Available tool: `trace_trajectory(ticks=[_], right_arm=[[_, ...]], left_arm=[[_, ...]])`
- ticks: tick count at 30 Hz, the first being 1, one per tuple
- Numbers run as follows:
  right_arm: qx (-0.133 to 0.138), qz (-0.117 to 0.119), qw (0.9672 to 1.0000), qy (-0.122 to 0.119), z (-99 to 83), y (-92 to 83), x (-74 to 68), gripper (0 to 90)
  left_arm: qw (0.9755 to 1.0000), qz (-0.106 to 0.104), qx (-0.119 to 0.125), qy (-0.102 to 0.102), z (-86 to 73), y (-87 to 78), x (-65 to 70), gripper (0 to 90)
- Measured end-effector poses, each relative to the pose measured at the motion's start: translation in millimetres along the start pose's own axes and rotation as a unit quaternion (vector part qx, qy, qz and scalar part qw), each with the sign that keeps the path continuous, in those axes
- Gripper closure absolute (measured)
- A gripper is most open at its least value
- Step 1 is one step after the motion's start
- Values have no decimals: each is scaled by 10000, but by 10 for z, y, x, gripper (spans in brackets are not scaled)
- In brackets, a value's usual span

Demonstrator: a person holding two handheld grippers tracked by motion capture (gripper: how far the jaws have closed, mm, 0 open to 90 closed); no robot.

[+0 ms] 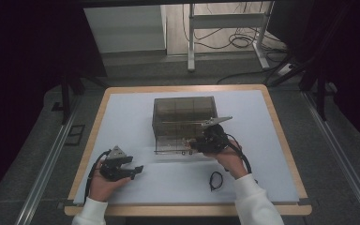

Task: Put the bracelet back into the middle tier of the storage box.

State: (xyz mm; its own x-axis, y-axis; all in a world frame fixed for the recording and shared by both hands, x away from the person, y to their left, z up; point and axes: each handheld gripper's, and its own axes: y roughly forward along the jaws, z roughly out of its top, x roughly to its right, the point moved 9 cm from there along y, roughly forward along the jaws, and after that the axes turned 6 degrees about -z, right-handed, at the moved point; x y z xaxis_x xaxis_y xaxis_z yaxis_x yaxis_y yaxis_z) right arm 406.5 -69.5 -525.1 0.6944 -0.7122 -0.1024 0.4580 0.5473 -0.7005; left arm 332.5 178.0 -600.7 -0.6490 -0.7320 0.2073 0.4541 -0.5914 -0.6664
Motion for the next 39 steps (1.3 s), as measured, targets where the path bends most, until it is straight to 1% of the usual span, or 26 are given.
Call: trace_trajectory(ticks=[6,9,20,25,28,36,39], right_arm=[[75,-18,9999,70,-29,-42,5,605],[76,-6,10000,55,-53,-69,1,608],[86,15,9999,111,-200,-147,-2,644],[101,38,9999,99,-248,-173,-16,703],[48,103,9999,86,-280,-176,-28,746],[0,93,10000,32,-346,-168,-36,871],[-38,102,9999,38,-365,-149,-38,895]], left_arm=[[10000,1,-6,7,-1,-1,0,352],[10000,1,2,1,1,-2,1,352],[10000,6,3,4,2,0,0,352],[10000,-2,-4,1,1,5,5,351],[10000,2,2,-1,1,4,3,351],[10000,-1,-9,3,0,9,6,351],[10000,1,-12,9,-1,11,5,349]])
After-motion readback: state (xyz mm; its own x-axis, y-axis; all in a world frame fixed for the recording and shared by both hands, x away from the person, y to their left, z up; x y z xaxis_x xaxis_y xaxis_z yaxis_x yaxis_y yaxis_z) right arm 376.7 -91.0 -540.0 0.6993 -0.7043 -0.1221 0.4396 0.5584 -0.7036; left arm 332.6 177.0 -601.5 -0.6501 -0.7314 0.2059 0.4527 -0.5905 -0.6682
